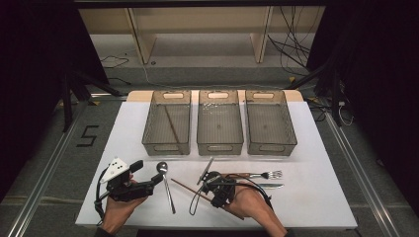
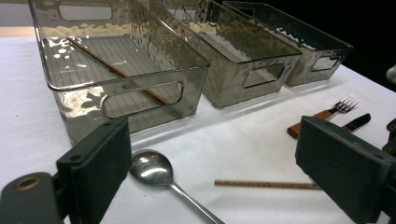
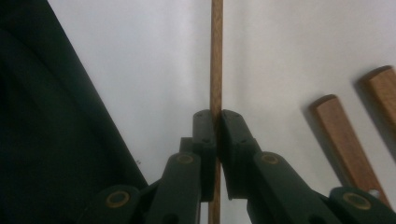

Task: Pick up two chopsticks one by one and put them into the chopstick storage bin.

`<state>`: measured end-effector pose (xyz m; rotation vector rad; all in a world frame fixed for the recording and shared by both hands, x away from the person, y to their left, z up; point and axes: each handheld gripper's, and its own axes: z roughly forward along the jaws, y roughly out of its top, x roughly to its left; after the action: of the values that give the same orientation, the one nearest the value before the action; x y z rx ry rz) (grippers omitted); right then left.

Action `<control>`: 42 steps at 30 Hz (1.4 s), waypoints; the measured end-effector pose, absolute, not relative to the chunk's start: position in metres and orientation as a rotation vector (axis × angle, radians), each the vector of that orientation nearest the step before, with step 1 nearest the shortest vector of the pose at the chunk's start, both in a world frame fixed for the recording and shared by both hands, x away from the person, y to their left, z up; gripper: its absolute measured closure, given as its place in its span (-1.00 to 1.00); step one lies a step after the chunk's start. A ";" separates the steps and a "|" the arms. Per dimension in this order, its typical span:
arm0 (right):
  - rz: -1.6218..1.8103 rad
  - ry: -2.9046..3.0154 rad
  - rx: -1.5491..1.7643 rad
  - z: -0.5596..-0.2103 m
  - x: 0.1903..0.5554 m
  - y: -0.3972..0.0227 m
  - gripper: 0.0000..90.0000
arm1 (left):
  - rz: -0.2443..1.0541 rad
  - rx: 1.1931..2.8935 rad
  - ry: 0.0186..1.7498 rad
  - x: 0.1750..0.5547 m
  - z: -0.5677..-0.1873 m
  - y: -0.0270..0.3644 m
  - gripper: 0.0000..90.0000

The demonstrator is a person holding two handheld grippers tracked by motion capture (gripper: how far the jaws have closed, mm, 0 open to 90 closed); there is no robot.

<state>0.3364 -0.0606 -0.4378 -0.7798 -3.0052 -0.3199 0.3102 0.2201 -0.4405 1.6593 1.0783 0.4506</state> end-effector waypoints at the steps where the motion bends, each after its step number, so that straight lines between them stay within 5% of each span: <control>1: -0.343 -3.005 -0.781 -0.435 0.337 -0.062 0.90 | 0.452 1.658 1.079 0.310 -0.440 0.220 -0.77; 42: -1.106 -2.707 -1.166 -0.360 0.476 -0.013 0.90 | 0.442 1.645 1.070 0.310 -0.440 0.221 -0.77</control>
<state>0.4757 -0.0129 -0.3597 -1.1660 -2.7075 -1.1056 0.3100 0.2209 -0.4396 1.6454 1.0702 0.4424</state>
